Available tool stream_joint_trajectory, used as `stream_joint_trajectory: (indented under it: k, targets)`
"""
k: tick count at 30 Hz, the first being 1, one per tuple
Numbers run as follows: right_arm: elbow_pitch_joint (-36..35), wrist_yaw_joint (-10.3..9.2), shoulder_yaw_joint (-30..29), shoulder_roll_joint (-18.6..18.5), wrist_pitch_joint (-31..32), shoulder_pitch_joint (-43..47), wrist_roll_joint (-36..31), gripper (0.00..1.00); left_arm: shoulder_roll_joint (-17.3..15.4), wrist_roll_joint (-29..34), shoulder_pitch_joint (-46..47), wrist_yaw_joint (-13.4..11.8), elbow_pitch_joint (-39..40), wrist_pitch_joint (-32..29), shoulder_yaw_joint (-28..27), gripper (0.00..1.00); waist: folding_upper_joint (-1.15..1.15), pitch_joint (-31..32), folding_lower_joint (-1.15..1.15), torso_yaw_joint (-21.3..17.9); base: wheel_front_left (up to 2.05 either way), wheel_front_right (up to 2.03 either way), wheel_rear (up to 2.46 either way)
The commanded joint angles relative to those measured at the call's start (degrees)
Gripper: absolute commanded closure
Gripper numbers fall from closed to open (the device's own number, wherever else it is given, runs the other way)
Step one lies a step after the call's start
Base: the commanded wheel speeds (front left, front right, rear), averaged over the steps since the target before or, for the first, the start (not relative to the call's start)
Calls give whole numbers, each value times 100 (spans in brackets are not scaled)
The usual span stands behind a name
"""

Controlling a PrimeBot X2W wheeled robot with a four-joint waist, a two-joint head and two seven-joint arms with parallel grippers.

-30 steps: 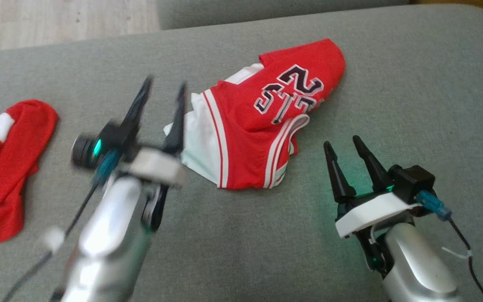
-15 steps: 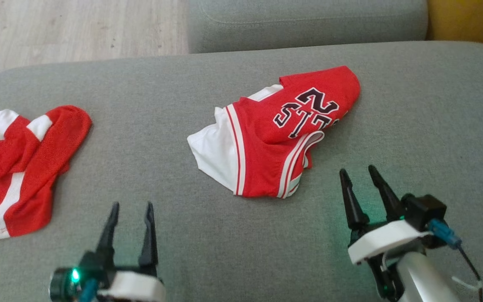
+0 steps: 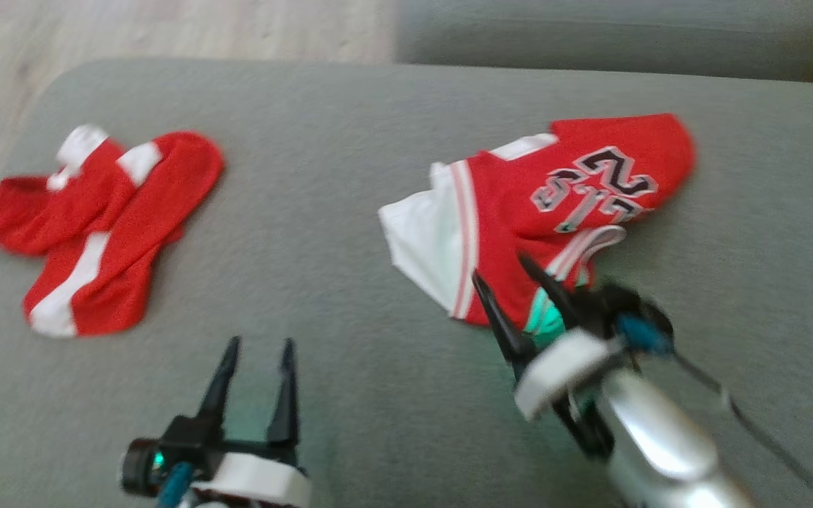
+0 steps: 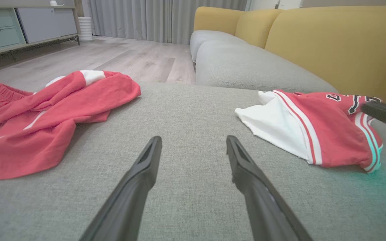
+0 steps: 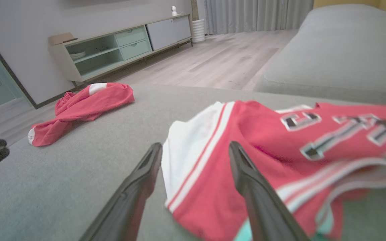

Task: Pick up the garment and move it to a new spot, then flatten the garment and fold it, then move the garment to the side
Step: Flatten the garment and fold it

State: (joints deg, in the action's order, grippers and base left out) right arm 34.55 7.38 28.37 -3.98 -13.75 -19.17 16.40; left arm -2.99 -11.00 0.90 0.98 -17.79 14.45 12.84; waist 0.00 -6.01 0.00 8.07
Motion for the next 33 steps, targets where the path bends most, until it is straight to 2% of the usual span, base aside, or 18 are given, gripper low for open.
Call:
stream_joint_trajectory:
  k: [1,7,12,13,15,16,17,24,29,33]
  targets:
    - [-95,11,189,56,25,-388,56,0,9,-64,250,-28,150,54,-78,0,0,-250,0,393,0,0,0]
    - [656,11,561,6,501,-1365,180,0,10,-358,388,-155,108,54,474,0,0,-645,0,1153,0,0,0]
    - [1567,11,358,-38,920,-1884,14,0,11,-575,415,-244,50,54,777,0,0,-915,0,1571,0,0,0]
    - [1934,11,292,-29,1096,-1964,-115,0,11,-649,428,-281,53,54,854,0,0,-975,0,1668,0,0,0]
    - [2209,11,252,3,1243,-1971,-139,0,11,-738,439,-334,72,54,892,0,0,-1014,0,1720,0,0,0]
    - [2278,11,283,24,1282,-1953,-108,18,11,-766,444,-354,79,54,909,0,0,-1024,0,1730,0,0,0]
    - [2314,11,317,41,1284,-1941,-58,100,11,-781,448,-370,86,54,922,0,0,-1030,0,1734,0,0,0]
    - [1823,11,634,94,389,-2302,442,100,11,-755,422,-350,55,54,977,0,0,-859,0,1668,0,0,0]
    - [783,11,770,107,-82,-3241,1135,100,11,-729,398,-316,24,54,1020,0,0,-623,0,1702,0,0,0]
    - [-265,11,270,52,-121,-4007,1351,100,11,-658,313,-308,-25,54,986,0,0,-441,0,1678,0,0,0]
